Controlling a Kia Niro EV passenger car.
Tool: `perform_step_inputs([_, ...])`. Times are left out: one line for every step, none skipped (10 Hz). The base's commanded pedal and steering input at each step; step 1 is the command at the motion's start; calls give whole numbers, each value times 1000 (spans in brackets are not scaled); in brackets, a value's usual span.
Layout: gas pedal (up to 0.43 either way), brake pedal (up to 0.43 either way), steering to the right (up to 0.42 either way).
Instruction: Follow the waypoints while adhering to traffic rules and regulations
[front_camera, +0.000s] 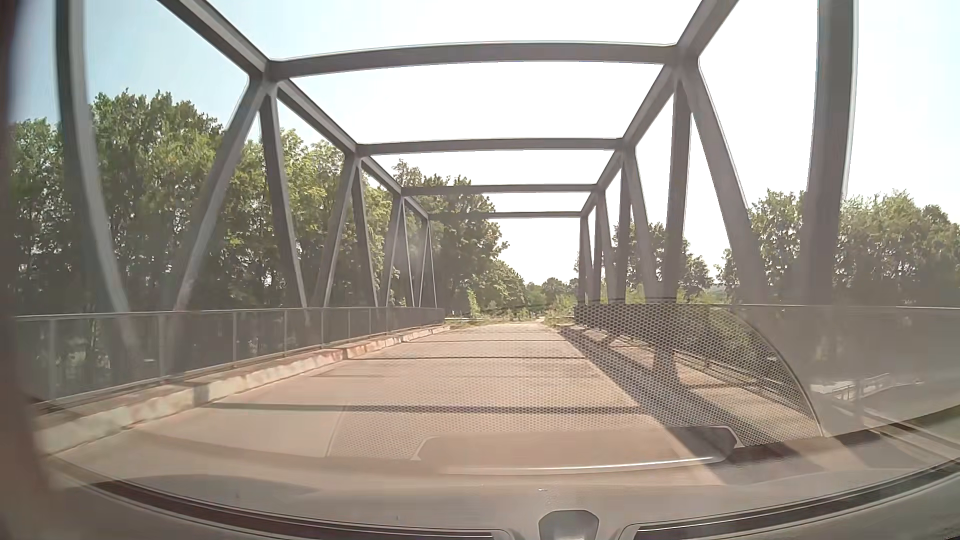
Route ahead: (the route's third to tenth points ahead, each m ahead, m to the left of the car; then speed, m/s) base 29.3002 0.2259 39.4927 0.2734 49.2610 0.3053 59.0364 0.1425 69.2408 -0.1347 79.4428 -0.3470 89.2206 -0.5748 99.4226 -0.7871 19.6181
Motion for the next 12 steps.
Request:
perform_step_inputs([209,6,4])
perform_step_inputs([209,6,4])
perform_step_inputs([209,6,4])
perform_step_inputs([209,6,4])
perform_step_inputs([209,6,4])
perform_step_inputs([209,6,4])
perform_step_inputs([209,6,4])
perform_step_inputs([209,6,4])
perform_step_inputs([209,6,4])
perform_step_inputs([209,6,4])
perform_step_inputs([177,6,4])
perform_step_inputs([177,6,4])
